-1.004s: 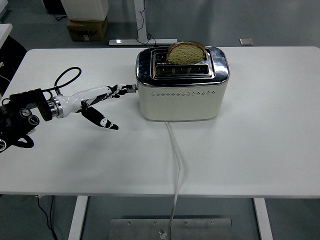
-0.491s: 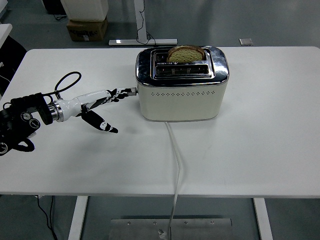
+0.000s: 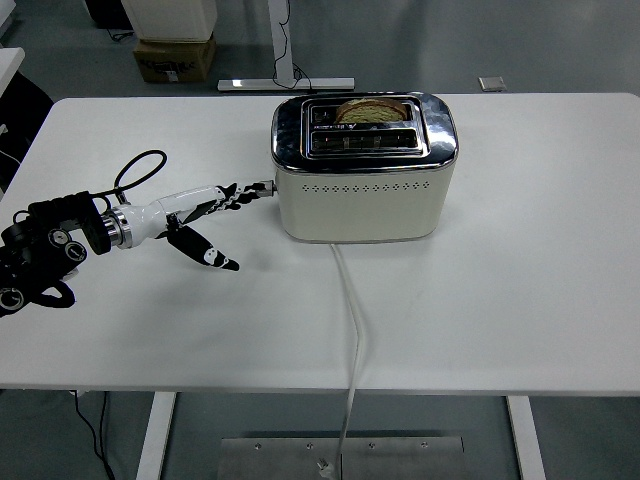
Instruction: Press down toaster
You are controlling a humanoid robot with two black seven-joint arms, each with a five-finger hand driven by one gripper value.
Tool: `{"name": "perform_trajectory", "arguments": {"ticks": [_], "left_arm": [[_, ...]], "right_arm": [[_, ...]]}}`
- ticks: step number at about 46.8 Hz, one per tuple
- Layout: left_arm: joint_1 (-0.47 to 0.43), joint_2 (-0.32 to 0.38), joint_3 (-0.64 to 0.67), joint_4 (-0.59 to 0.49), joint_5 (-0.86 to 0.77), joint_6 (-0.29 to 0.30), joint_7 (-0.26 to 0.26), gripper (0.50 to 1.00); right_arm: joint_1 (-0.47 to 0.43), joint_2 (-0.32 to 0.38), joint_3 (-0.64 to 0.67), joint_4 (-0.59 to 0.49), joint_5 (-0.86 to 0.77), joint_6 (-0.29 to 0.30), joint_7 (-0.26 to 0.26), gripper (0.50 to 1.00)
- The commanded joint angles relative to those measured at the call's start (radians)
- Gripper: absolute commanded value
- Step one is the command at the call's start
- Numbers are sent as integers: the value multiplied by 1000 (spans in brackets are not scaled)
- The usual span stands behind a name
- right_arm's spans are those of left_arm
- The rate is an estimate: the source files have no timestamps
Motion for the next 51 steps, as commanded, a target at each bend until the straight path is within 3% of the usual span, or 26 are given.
{"name": "perform_trajectory", "arguments": {"ticks": [1,51], "left_arm": [[0,-8,0,0,-1,0,0,1000],[23,-39,0,51,-3,11,0,1000]], "right_arm": [[-1,0,0,0,0,0,0,1000],[-1,0,0,0,0,2,0,998]]}}
